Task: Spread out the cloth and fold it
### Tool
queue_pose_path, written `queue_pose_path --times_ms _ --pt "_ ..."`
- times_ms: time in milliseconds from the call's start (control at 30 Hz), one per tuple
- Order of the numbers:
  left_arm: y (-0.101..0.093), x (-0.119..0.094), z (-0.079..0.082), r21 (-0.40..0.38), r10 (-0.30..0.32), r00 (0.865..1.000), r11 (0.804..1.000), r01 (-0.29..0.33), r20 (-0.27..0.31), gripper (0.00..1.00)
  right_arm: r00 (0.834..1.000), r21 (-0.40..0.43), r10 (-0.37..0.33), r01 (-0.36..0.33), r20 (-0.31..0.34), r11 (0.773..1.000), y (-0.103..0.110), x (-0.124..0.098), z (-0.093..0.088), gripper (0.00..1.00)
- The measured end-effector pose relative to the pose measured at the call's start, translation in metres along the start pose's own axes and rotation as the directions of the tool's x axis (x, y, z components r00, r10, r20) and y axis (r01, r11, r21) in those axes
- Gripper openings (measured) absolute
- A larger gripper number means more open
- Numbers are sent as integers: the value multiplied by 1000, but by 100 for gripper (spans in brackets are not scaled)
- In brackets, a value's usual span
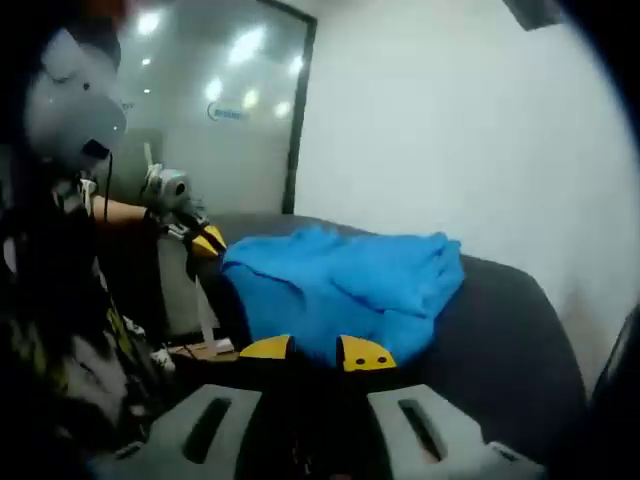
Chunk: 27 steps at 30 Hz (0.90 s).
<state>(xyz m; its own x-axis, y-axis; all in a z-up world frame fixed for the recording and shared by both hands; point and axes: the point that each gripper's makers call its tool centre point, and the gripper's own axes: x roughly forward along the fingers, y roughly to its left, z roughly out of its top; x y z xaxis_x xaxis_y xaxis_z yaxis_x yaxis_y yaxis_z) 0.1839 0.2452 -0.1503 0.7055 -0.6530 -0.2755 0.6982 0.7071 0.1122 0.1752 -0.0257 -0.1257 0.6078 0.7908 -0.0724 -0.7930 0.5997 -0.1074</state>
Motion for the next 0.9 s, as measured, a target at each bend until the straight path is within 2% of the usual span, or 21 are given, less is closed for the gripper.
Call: queue_pose_path --times_ms 67,133,167,233,267,300,333,367,433,467,500,533,567,600,667,733,767,800,833,867,900 --pt "28 -1 21 -183 49 993 983 -29 107 11 996 80 -25 18 85 997 -14 7 30 14" --pt "67 5 31 -328 139 979 941 -84 147 14 993 88 -55 46 100 995 -31 22 47 14" --pt "93 8 28 -373 217 970 914 -162 109 17 993 54 -80 75 90 996 -41 33 51 15" --pt "142 18 14 -382 322 947 876 -293 12 20 995 -10 -91 91 39 996 -57 61 49 16" --pt "164 22 5 -415 359 932 842 -344 -46 20 996 9 -84 84 -7 996 -61 77 42 16" --pt "180 29 -1 -484 380 921 793 -370 -82 20 995 17 -51 53 -83 998 -59 93 30 16" --pt "193 37 -5 -522 387 918 768 -372 -86 20 988 33 -3 8 -157 999 -53 110 17 16" --pt "202 40 -12 -544 399 910 742 -393 -113 20 971 37 39 -32 -237 999 -46 123 2 16" --pt "213 57 -31 -662 383 907 635 -398 -177 21 945 -34 79 -94 -319 995 -38 152 -22 16" --pt "214 64 -37 -687 382 905 608 -398 -187 21 930 -56 58 -84 -362 995 -40 159 -34 15" --pt "206 70 -40 -690 377 907 606 -396 -190 21 916 -88 22 -63 -401 994 -44 162 -45 12" --pt "207 69 -30 -603 414 900 687 -407 -136 20 906 -125 0 -58 -423 990 -46 164 -52 9" --pt "205 65 -33 -566 428 887 693 -446 -174 20 908 -152 -5 -64 -419 986 -45 164 -53 6" --pt "200 66 -33 -557 423 889 702 -444 -176 20 937 -121 8 -54 -350 991 -42 165 -42 1" --pt "198 72 -32 -525 391 905 741 -418 -169 20 952 -54 -1 -16 -308 998 -47 160 -28 0" --pt "194 72 -32 -445 401 900 783 -434 -172 12 971 -27 -25 20 -236 999 -59 146 -4 0" --pt "199 69 -34 -402 417 892 796 -451 -176 6 978 -17 -58 56 -202 998 -70 136 7 0" --pt "203 66 -36 -385 428 888 801 -459 -168 6 978 -1 -112 114 -177 993 -83 124 18 0" --pt "201 64 -36 -389 432 890 802 -454 -148 6 971 -4 -185 187 -153 982 -100 108 28 0" --pt "202 61 -38 -403 434 890 797 -451 -137 6 953 -19 -268 268 -142 963 -117 90 35 0" --pt "203 57 -38 -424 439 889 786 -451 -132 6 921 -38 -362 361 -143 932 -135 69 41 0"
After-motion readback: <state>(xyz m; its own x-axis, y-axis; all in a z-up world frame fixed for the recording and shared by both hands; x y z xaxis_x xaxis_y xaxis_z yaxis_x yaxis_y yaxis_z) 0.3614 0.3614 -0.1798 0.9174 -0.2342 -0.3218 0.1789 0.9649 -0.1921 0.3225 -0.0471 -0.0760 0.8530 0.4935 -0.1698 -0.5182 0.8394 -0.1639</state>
